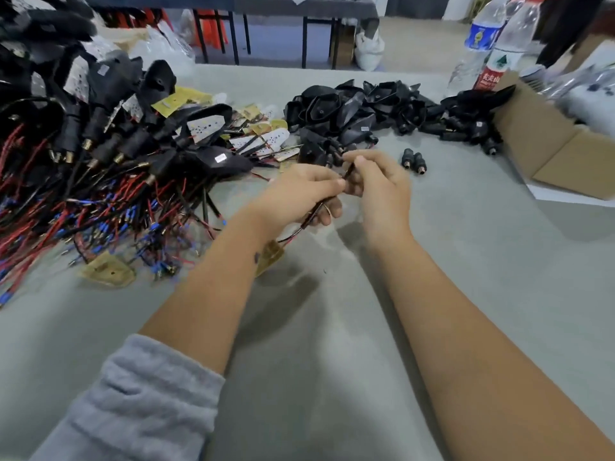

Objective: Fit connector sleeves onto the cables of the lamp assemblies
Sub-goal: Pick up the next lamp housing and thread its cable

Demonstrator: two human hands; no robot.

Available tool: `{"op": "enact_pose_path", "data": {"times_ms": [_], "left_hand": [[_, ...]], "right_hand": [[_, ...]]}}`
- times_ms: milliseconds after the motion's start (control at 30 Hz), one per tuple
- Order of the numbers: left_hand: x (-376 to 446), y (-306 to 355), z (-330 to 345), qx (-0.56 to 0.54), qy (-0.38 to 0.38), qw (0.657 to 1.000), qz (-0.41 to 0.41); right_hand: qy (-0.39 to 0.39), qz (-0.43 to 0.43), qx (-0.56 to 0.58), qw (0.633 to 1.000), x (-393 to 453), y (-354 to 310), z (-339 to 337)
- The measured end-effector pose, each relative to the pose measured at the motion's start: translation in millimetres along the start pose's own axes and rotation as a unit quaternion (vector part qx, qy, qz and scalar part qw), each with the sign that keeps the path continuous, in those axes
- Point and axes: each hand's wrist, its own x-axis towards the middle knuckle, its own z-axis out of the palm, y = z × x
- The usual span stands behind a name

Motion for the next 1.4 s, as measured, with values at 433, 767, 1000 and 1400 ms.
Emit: {"op": "enact_pose_path", "data": {"times_ms": [433,767,1000,1400], "left_hand": [[3.2,-12.9,4.7,-0.079,-0.037,0.996,0.003],[-1.8,-12.1,-12.5,-0.224,-0.091,0.967,-0.082],[7.8,-15.6,-4.4,-0.250,0.125,0.959,-0.043],[11.8,-17.0,-15.6,-0.318,0.228,0.920,0.004]], "right_hand": [[-0.018,0.112,0.120,0.986,20.1,5.4,-11.6],[-0.084,0.140,0.088,0.983,31.4,-0.3,-31.6],[-0.268,0.104,-0.119,0.950,17.8,-2.6,-21.9],[-0.136,-0.110,-0.570,0.803,27.3,-17.5,-34.9]]}}
